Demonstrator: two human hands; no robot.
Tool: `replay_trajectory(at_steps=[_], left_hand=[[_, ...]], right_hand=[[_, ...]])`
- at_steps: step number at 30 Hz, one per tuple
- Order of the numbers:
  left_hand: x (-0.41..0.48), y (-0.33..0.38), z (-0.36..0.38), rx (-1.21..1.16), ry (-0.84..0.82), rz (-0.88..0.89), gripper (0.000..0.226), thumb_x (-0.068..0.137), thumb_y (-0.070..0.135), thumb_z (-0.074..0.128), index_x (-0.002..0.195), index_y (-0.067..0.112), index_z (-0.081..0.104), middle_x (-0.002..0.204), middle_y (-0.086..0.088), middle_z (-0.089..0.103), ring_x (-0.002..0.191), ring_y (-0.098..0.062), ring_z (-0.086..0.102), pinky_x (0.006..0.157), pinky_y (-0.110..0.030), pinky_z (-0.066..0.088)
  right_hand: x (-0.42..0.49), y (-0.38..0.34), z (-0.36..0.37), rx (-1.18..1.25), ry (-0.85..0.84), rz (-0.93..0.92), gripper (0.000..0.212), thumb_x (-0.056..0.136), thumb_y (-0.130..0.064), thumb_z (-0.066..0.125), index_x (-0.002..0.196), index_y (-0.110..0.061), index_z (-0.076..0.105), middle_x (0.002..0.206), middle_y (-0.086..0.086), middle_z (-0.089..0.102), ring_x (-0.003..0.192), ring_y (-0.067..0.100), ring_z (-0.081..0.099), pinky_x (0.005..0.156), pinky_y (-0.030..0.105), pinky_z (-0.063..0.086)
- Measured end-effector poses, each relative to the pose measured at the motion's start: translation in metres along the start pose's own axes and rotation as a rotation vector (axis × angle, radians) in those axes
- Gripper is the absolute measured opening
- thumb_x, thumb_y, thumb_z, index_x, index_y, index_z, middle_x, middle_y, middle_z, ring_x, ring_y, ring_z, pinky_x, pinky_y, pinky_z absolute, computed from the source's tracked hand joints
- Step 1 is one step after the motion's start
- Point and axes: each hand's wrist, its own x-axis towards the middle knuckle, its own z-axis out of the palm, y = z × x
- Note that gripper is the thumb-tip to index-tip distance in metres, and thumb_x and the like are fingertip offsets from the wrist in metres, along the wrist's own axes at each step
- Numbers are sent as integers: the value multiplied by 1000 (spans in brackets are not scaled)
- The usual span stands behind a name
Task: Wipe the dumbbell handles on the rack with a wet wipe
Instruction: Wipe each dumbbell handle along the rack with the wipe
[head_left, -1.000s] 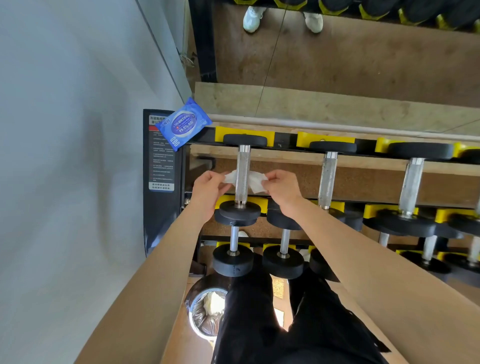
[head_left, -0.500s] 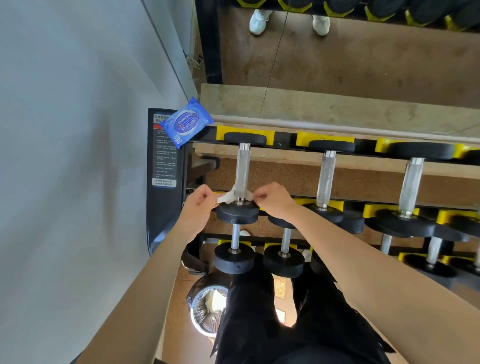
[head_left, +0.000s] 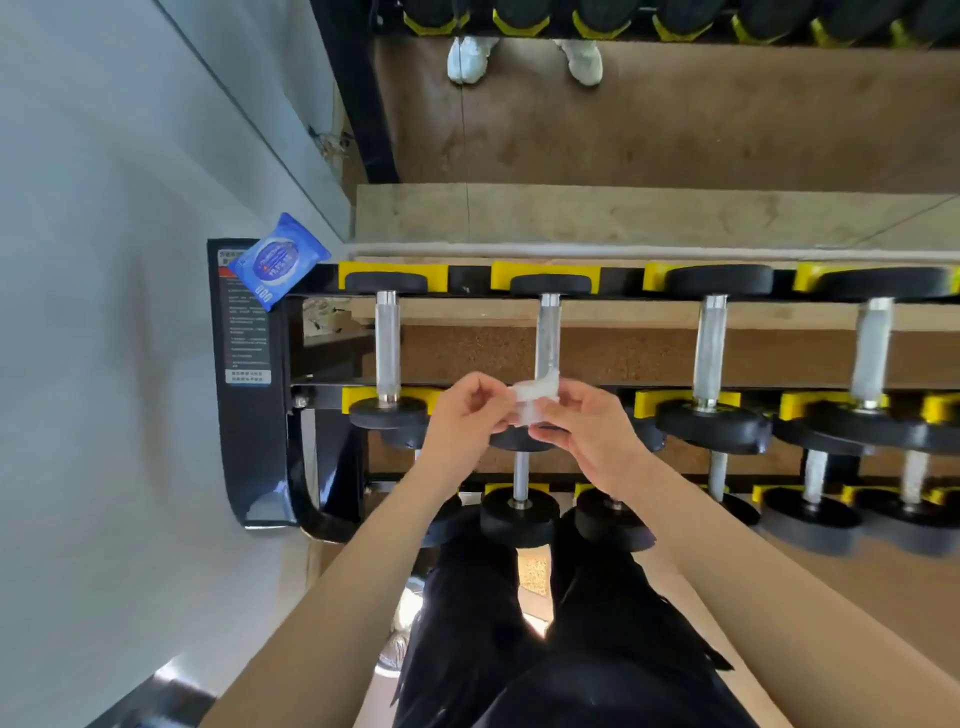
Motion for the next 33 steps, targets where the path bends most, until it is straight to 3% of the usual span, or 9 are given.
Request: replay_trajectory(at_steps=[3,5,9,13,17,19,25,30,33], left_hand=[[17,-17,34,336,77,40,8,91,24,73,96,21,68,93,12,70,87,-2,65,81,-24,53],[25,-29,50,482,104,30,15,88,30,75,102,26,68,99,15,68,90,0,61,81,-20,47],[28,-47,64,682,215,69,21,83,39,78,100,29,73,102,14,66,97,-4,59,82,-23,46],[25,-54,65,703,258,87,19,84,44,76,98,32,73,102,16,68,99,-6,62,87,-28,52],[27,-54,65,729,263,94,22,82,47,77,98,31,73,99,17,66,96,-8,62,85,-28,52],[26,-52,67,740,277,95,23,82,47,77,98,31,73,98,17,66,95,-8,61,82,-25,49],[17,-45,74,734,289,119,24,85,41,76,102,25,73,100,12,67,90,-3,56,79,-20,42],[17,-42,69,803,253,125,27,87,43,73,105,23,72,103,9,68,95,-9,61,84,-25,48],[16,-40,69,817,246,141,25,87,43,74,105,25,73,103,10,69,96,-9,63,84,-25,49]], right_hand=[[11,-17,-37,-237,306,-125,36,90,-6,69,123,-15,58,105,6,74,85,21,75,74,36,63],[27,-30,-54,-372,415,-230,32,91,-7,68,119,-17,57,98,1,73,75,17,74,70,35,63],[64,-46,-58,-628,537,-392,18,91,-13,68,109,-16,69,102,0,72,90,10,67,84,33,58],[74,-25,-36,-776,380,-412,25,92,-22,69,115,-13,73,113,3,73,105,16,65,98,34,48],[61,4,-46,-1203,215,-462,25,98,-32,60,93,-16,78,94,5,71,88,23,66,80,38,51],[53,5,-55,-1398,117,-440,29,100,-35,55,93,-18,78,92,3,69,87,22,66,77,37,52],[54,-37,-29,-1162,202,-816,16,95,-14,65,101,-11,79,104,7,75,96,22,69,84,38,56],[67,-30,-30,-1572,-3,-625,25,97,-12,55,116,-12,71,120,10,68,111,28,61,93,37,51],[48,-20,-38,-1558,-149,-571,18,97,-15,55,101,-14,72,113,9,69,106,26,61,91,35,51]])
